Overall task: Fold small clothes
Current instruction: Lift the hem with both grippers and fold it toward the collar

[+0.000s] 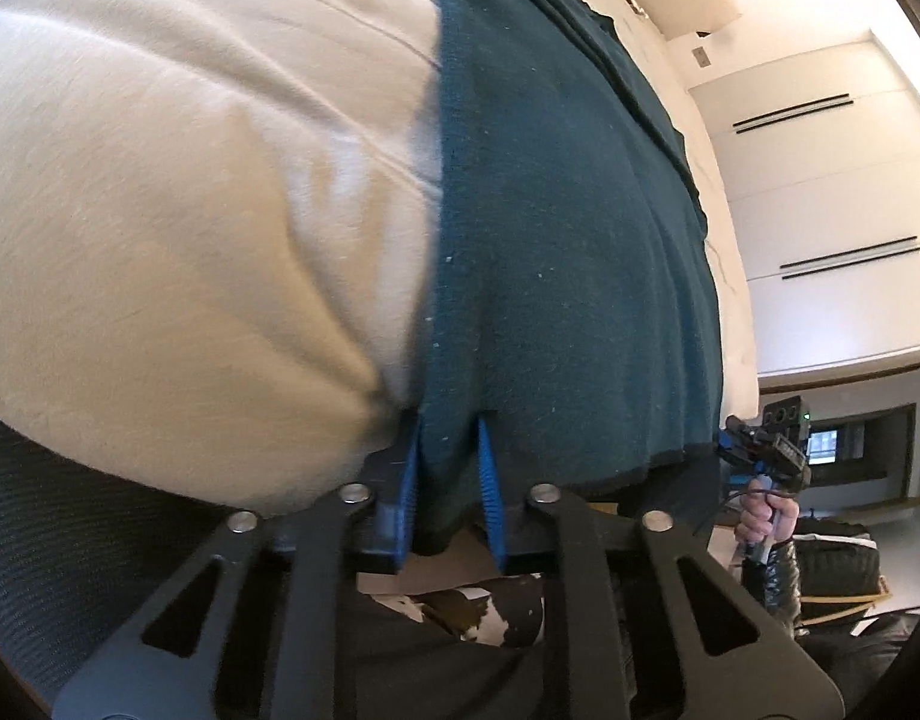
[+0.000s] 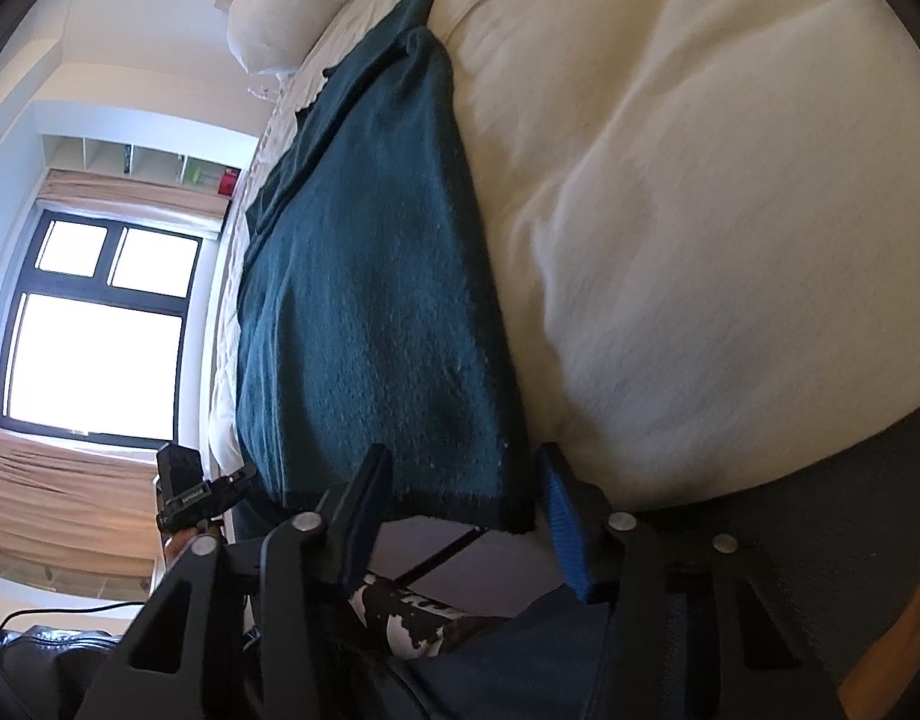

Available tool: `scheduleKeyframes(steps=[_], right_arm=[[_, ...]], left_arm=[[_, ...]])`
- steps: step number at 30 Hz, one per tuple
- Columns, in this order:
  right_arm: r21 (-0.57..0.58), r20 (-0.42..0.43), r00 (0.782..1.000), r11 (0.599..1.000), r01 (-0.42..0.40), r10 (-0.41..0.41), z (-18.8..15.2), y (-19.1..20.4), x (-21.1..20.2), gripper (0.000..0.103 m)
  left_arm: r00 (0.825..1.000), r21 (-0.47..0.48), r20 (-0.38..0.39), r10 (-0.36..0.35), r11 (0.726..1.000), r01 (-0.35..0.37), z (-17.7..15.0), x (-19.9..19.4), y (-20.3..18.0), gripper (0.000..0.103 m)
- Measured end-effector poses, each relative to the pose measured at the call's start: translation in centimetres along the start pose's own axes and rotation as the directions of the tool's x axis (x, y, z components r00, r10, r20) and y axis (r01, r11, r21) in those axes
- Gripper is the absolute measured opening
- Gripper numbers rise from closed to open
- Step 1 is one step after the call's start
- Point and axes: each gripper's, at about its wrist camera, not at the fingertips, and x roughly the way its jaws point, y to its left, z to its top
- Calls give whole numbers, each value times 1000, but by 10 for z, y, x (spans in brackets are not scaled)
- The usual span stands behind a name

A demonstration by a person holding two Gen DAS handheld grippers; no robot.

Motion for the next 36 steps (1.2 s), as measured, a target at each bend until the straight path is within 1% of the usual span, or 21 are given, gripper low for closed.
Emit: scheduleKeyframes(steps=[1, 3, 6, 13, 17, 20, 23, 26, 27, 28, 29, 31, 36], right_arm=[[-5, -5, 1000, 1000, 6, -6, 0, 1, 2, 37], [-11, -15, 1000, 1000, 24, -24, -1, 3, 4, 21], [-14, -19, 999, 999, 38, -39, -2, 5, 6, 11], [-43, 12, 1000, 999, 16, -15, -2, 12, 2, 9], [-56, 39, 999, 998, -1, 3, -2, 17, -3, 9], [-75, 50, 998, 997, -25, 28, 0, 25, -5, 9], [-102, 66, 996, 993, -53, 60, 3, 36, -8, 9], [-134, 98, 989, 986, -101, 114, 13, 50, -12, 9], [-141, 112, 985, 983, -117, 133, 19, 55, -13, 9], [-143, 121, 982, 982, -125, 143, 23, 58, -14, 9], [-144, 133, 979, 980, -135, 154, 28, 61, -14, 9], [-141, 163, 971, 978, -151, 173, 40, 67, -14, 9], [-117, 227, 951, 975, -187, 210, 72, 77, -16, 9]], left_arm=[[1000, -1, 1, -2, 1000, 2, 0, 0, 1, 13], [1000, -5, 3, -7, 1000, 7, -2, 1, 1, 9], [1000, 9, 1, -15, 1000, 15, -3, 0, -1, 6], [999, 20, 20, -34, 999, 33, -6, -3, -7, 4], [996, 24, 47, -72, 997, 71, -6, -14, -8, 4], [988, 23, 85, -131, 991, 130, -2, -27, -11, 4], [963, 10, 138, -231, 973, 232, 7, -42, -16, 4], [942, 2, 171, -288, 956, 292, 18, -48, -22, 4], [932, -4, 185, -313, 948, 319, 23, -50, -23, 4], [917, -11, 201, -345, 935, 354, 28, -52, -24, 4], [908, -17, 213, -360, 928, 372, 34, -54, -25, 4], [883, -35, 246, -401, 906, 421, 44, -57, -26, 4], [837, -65, 309, -452, 868, 493, 71, -64, -30, 4]])
